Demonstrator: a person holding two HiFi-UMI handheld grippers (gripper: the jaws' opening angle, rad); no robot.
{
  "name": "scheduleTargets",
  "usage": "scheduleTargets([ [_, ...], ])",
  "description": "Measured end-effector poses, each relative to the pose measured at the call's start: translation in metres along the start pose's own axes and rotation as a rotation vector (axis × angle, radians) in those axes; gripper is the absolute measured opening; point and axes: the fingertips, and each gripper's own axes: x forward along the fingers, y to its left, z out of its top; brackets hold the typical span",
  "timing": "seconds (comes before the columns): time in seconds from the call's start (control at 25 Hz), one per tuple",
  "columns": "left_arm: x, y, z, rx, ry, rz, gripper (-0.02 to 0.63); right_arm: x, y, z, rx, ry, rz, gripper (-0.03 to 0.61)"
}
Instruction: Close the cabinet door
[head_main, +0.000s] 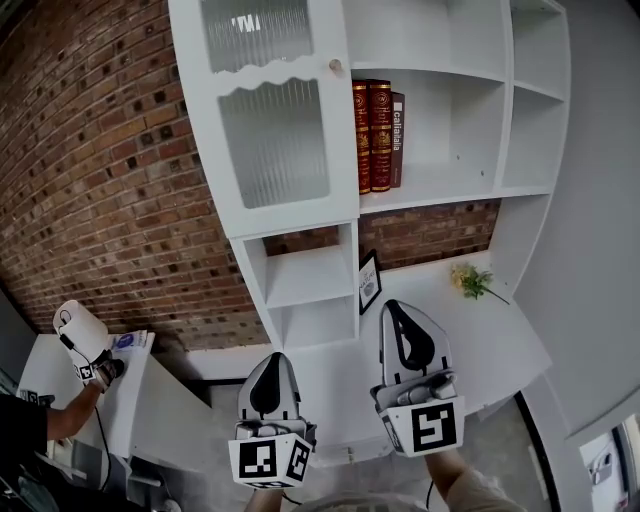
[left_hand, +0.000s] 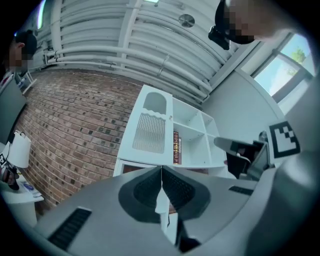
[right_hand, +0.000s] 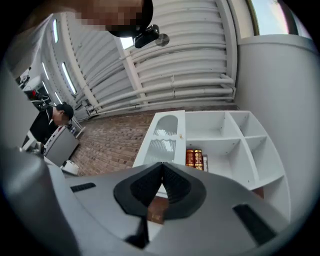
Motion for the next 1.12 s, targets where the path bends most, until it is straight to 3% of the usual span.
scheduleTargets([
  [0.16,-0.012,-0.003,0.002,0.006,-0.038,0.018,0.014,-0.035,0.025,-0.051,0.081,0.159,0.049,0.015],
  [0.32,-0.015,-0.006,-0.008,0.0,-0.016,0.013,0.014,-0.056,0.039,-0.079,0.184,0.264,0.074,0.015],
  [1.12,-0.018,-0.011,-0.021,-0.023,0.04,0.0,0.014,-0.07,0.035,-0.09,0.164,0.317,0.054,0.015],
])
